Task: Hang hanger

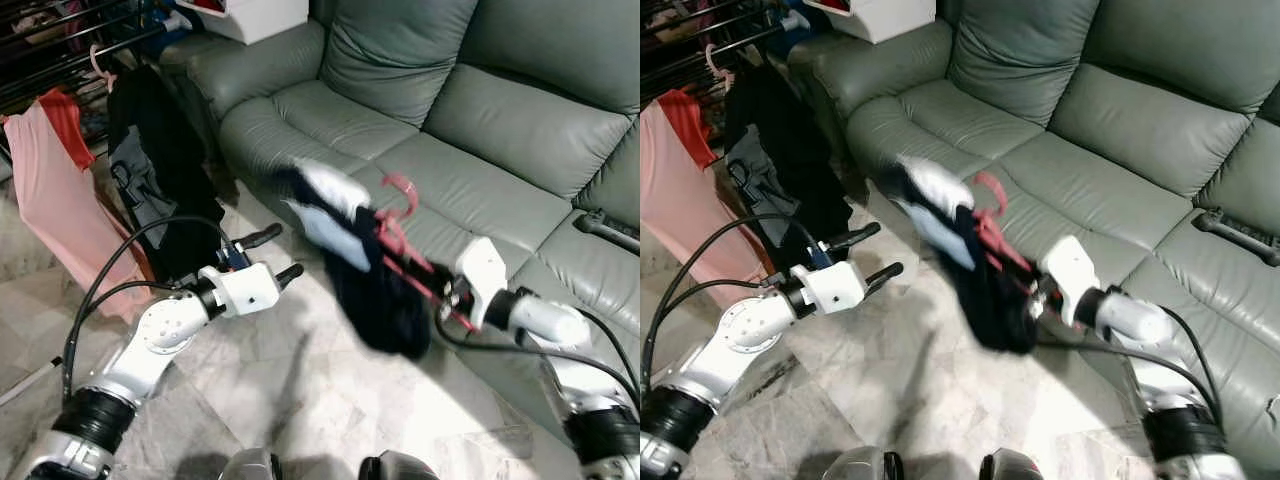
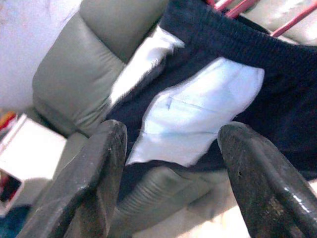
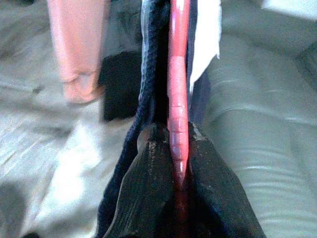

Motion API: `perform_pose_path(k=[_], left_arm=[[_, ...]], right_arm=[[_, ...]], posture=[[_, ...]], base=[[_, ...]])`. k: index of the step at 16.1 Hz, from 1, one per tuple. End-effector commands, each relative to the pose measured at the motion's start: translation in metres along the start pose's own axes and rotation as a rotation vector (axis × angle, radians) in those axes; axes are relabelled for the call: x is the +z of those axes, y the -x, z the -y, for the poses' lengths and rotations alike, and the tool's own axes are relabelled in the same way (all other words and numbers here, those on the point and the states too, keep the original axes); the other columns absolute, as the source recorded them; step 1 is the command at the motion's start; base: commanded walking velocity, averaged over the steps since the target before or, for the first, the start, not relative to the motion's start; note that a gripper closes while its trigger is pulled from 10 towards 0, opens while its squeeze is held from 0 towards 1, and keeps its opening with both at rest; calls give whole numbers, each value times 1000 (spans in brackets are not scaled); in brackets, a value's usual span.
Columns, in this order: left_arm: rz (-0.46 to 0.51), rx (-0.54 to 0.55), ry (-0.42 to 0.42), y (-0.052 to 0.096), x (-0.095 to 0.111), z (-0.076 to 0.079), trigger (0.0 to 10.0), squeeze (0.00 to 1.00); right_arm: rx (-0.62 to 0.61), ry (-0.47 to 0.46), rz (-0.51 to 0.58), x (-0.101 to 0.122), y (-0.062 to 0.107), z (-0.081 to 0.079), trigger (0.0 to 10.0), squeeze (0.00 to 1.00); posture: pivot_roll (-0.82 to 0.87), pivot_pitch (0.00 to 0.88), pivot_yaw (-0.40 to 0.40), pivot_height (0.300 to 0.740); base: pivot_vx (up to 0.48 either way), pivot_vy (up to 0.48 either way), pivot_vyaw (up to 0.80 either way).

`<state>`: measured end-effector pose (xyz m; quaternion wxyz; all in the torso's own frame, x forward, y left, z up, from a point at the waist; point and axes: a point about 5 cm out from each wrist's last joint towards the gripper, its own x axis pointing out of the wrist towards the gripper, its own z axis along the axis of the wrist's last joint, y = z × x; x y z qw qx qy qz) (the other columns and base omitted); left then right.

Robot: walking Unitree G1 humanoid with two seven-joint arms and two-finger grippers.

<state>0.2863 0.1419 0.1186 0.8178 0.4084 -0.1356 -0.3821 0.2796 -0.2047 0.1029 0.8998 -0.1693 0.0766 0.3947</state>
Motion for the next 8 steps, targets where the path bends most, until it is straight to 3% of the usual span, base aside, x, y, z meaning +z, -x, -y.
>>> perform_pose_path(k=[1,2,6,8], left_arm=[[-8,-35,-77,4,-3,-5,10000,1000],[-11,-84,-174,9,-8,-5,10000,1000],[17,-161,-222,9,-12,-1,10000,1000],[52,-273,-223,9,-13,7,10000,1000]], right_arm=[[74,50,24,6,2,-4,10000,0],[180,62,-20,0,11,-9,10000,0],[299,107,-48,0,15,-12,10000,0],[346,154,-29,7,11,-11,10000,0]], posture=[[-32,71,38,740],[-34,69,42,740],[-35,59,46,740],[-34,54,46,740]], base=[[0,0,0],[0,0,0],[0,0,0],[0,0,0]])
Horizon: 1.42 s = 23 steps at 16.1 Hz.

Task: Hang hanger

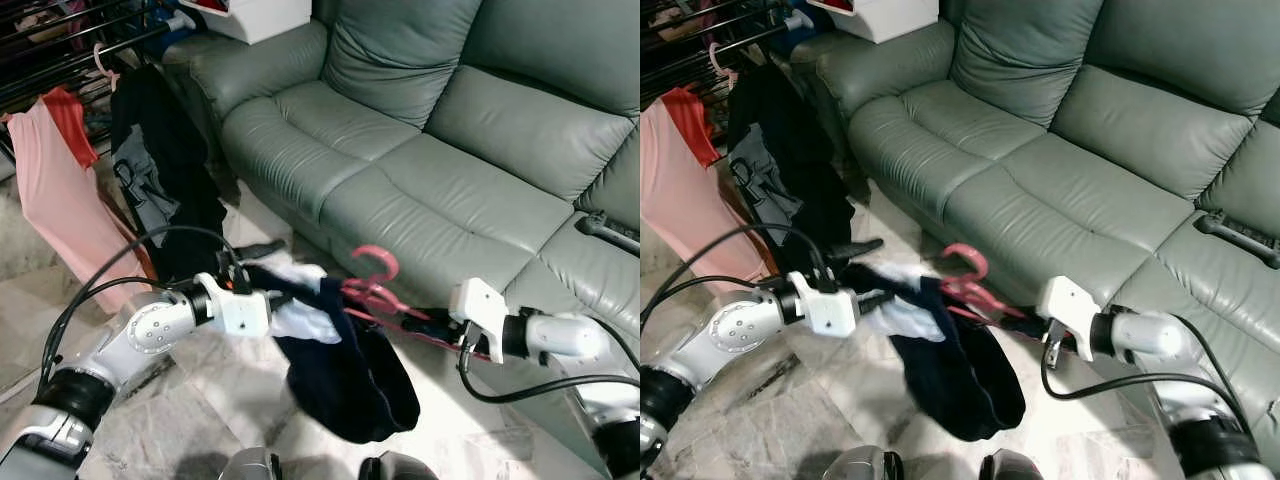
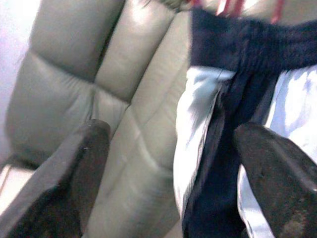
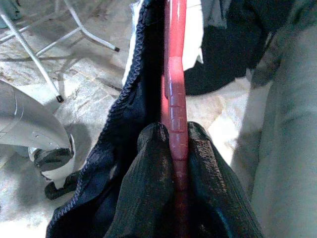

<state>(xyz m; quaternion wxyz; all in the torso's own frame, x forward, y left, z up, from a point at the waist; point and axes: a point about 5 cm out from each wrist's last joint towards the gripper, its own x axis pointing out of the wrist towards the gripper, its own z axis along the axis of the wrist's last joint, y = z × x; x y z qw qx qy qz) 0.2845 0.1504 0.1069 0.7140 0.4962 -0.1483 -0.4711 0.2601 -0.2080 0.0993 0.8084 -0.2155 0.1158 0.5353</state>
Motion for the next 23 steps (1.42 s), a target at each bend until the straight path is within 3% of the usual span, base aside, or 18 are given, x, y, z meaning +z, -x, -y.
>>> perform_pose_path(k=[1,2,3,4,5,6,7,12,23], left_arm=[[5,-64,-2,2,-2,3,10000,655],[6,-72,0,1,-2,4,10000,655],[4,-95,18,1,-4,5,10000,196],[3,-103,16,1,-5,5,10000,0],[6,-129,18,0,-7,6,10000,0],[3,-142,23,-1,-8,6,3373,0],[2,-153,38,-1,-10,4,0,0],[-18,-144,37,-4,-16,-9,0,0],[-88,-380,182,-4,-26,8,0,0]], right_arm=[[16,63,44,13,-4,6,10000,0],[21,64,46,14,-4,6,10000,0],[25,84,53,16,-7,6,10000,0],[33,90,59,17,-9,6,10000,0],[49,100,68,19,-12,4,10000,0],[66,112,70,21,-14,3,10000,0],[83,125,67,21,-15,2,10000,0],[104,171,45,19,-17,1,10000,0],[94,272,36,19,-28,0,10000,0]], posture=[[-31,52,44,740],[-31,52,44,740],[-31,51,45,740],[-30,48,45,740],[-30,48,45,740],[-33,47,47,740],[-33,47,47,740],[-36,43,51,740],[-36,54,54,740]], base=[[0,0,0],[0,0,0],[0,0,0],[0,0,0],[0,0,0],[0,0,0],[0,0,0],[0,0,0],[0,0,0]])
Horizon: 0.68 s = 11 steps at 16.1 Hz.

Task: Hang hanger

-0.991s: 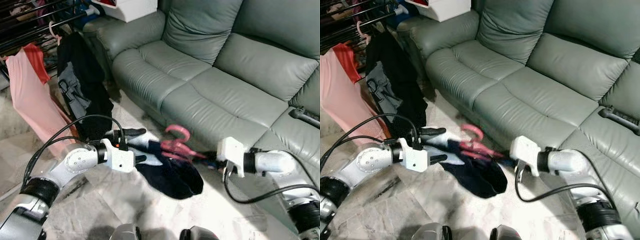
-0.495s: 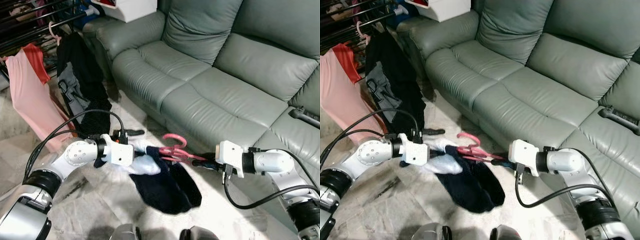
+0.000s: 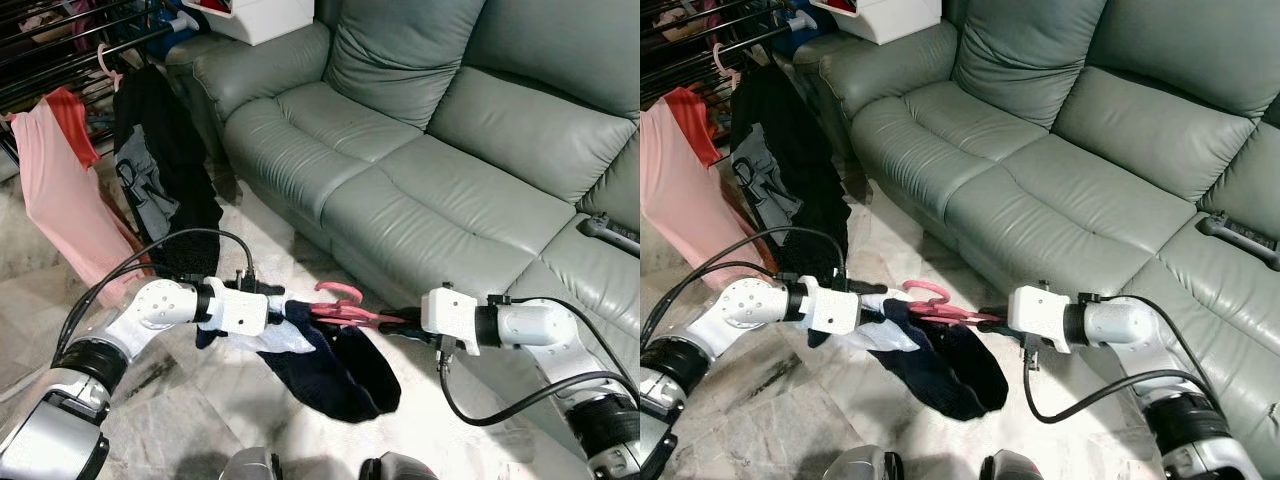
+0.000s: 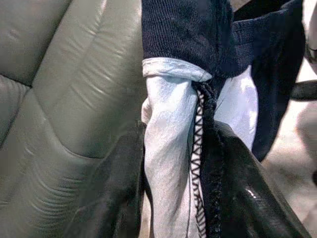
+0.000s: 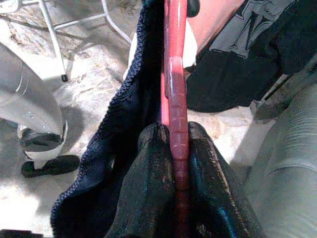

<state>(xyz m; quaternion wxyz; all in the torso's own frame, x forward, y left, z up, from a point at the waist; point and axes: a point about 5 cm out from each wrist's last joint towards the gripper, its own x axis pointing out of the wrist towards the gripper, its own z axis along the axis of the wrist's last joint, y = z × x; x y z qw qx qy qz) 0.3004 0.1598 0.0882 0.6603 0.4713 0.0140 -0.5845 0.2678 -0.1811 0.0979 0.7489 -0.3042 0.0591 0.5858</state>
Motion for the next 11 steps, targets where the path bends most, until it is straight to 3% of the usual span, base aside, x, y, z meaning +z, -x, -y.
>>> perform_pose_path(k=[1,11], left_arm=[[0,-15,20,0,-1,2,0,0],[20,-34,103,-2,1,0,0,0]], right_arm=[[-12,36,30,7,-3,5,10000,0],[-14,77,29,7,-11,5,10000,0]], posture=[[-37,56,54,740],[-35,54,55,740]], base=[[0,0,0],[0,0,0]])
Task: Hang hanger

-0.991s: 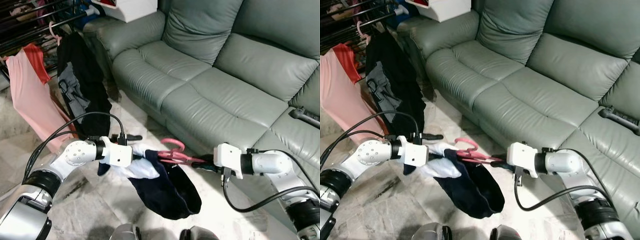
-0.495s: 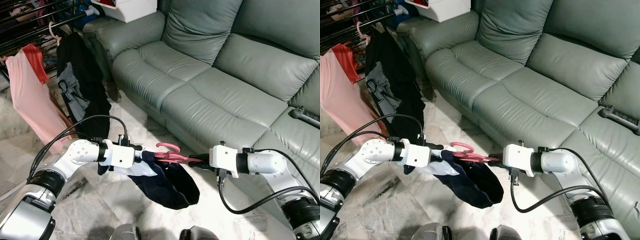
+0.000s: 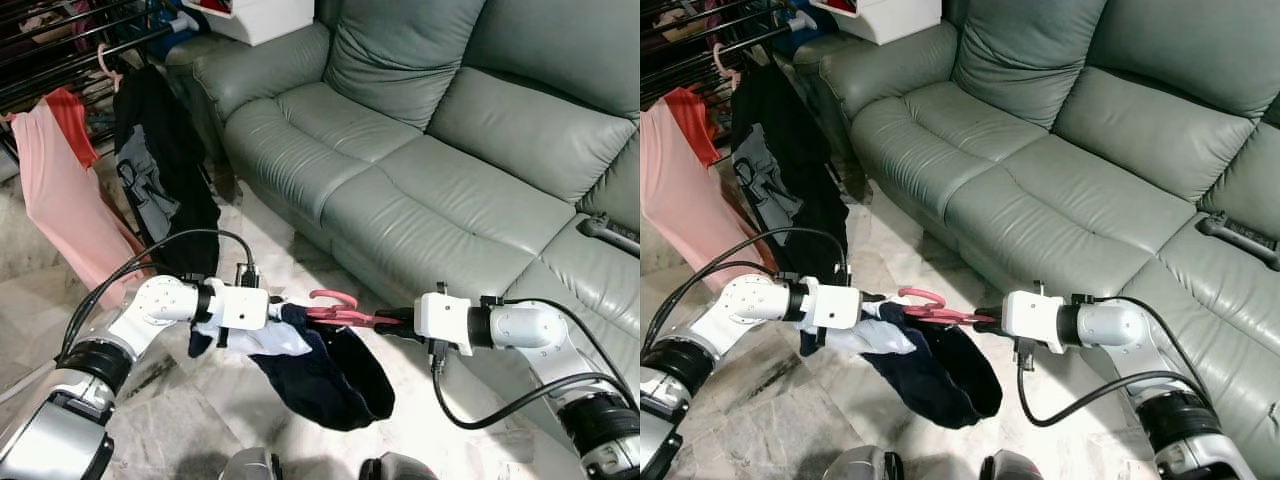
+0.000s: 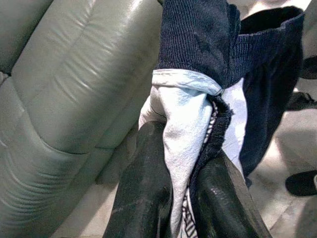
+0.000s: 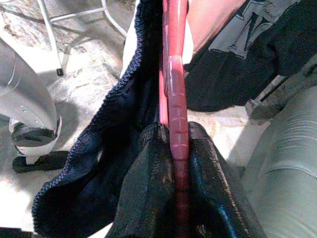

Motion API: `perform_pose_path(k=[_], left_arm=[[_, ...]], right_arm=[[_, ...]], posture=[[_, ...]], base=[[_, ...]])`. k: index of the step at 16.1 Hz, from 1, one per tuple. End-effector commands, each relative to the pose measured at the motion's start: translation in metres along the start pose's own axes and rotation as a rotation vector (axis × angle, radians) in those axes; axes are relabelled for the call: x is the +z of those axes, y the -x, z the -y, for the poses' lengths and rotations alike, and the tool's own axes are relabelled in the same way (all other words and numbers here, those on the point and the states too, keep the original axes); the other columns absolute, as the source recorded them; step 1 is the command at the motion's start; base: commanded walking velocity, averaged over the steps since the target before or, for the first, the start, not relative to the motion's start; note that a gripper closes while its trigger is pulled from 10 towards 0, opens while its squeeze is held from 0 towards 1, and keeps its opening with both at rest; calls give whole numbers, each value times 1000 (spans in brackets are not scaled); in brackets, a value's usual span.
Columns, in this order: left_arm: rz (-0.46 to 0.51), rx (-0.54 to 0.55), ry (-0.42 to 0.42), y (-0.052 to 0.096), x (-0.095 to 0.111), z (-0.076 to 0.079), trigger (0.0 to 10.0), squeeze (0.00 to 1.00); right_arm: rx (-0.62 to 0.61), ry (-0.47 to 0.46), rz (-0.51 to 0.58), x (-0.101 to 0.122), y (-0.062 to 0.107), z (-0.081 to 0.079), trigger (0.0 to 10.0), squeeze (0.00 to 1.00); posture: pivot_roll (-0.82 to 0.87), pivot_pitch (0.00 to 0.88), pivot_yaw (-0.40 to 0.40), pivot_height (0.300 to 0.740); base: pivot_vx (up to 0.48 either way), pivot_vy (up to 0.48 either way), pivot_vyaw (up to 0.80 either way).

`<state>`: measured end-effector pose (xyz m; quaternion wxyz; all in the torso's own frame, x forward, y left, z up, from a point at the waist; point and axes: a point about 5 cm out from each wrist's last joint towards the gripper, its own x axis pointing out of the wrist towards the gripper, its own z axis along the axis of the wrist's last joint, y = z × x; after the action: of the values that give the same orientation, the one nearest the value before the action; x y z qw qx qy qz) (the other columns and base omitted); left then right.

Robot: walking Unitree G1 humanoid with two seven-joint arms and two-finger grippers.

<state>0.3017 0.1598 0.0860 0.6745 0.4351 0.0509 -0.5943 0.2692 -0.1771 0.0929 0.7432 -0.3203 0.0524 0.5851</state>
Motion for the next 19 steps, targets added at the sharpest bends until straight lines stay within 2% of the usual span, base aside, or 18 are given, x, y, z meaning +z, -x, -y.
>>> perform_pose_path(k=[1,2,3,4,6,8,9,11,12,13,14,15,16,17,19], left_arm=[[11,-15,6,0,1,3,0,0],[10,-23,16,0,0,4,0,0],[7,-28,26,0,-1,6,0,0],[-3,-25,32,2,-3,6,0,0],[-28,2,56,4,-8,5,0,0],[-104,82,114,10,-21,1,0,0],[-143,111,133,14,-28,1,0,0],[-158,159,208,17,-35,3,0,0],[-159,199,265,18,-38,4,0,0],[-172,252,331,19,-44,5,0,0],[-178,266,345,20,-46,5,0,0],[-169,375,425,23,-49,-1,0,0],[-134,433,467,25,-48,-7,0,0],[-68,498,517,29,-44,-16,0,0],[-14,560,577,34,-42,-25,0,0]], right_arm=[[-18,45,39,9,-5,7,10000,0],[-20,46,38,9,-5,7,10000,0],[-21,40,38,9,-5,8,10000,643],[0,2,47,9,-4,8,10000,1000],[12,-47,62,12,0,11,10000,1000],[-40,-82,92,24,15,33,10000,1000],[-126,-60,109,31,25,51,10000,1000],[-266,-39,144,41,41,77,10000,1000],[-361,-53,189,48,49,91,10000,1000],[-436,-117,265,56,57,102,10000,1000],[-449,-138,289,58,58,104,10000,1000],[-491,-242,391,63,62,106,10000,1000],[-483,-300,430,62,62,100,10000,1000],[-472,-391,462,58,58,88,10000,1000],[-449,-515,488,48,50,70,10000,1000]], posture=[[-35,54,55,740],[-35,48,54,740],[-35,48,54,740],[-34,47,56,740],[-34,47,56,740],[-40,51,54,740],[-44,55,54,740],[-44,55,54,740],[-46,57,54,740],[-46,57,52,740],[-46,57,52,740],[-45,59,52,740],[-45,62,50,740],[-40,65,52,740],[-36,67,56,740]], base=[[0,0,0],[0,0,0],[0,0,0],[0,0,0],[0,0,0],[0,0,0],[0,0,0],[0,0,0],[0,0,0],[0,0,0],[0,0,0],[0,0,0],[0,0,0],[0,0,0],[0,0,0]])
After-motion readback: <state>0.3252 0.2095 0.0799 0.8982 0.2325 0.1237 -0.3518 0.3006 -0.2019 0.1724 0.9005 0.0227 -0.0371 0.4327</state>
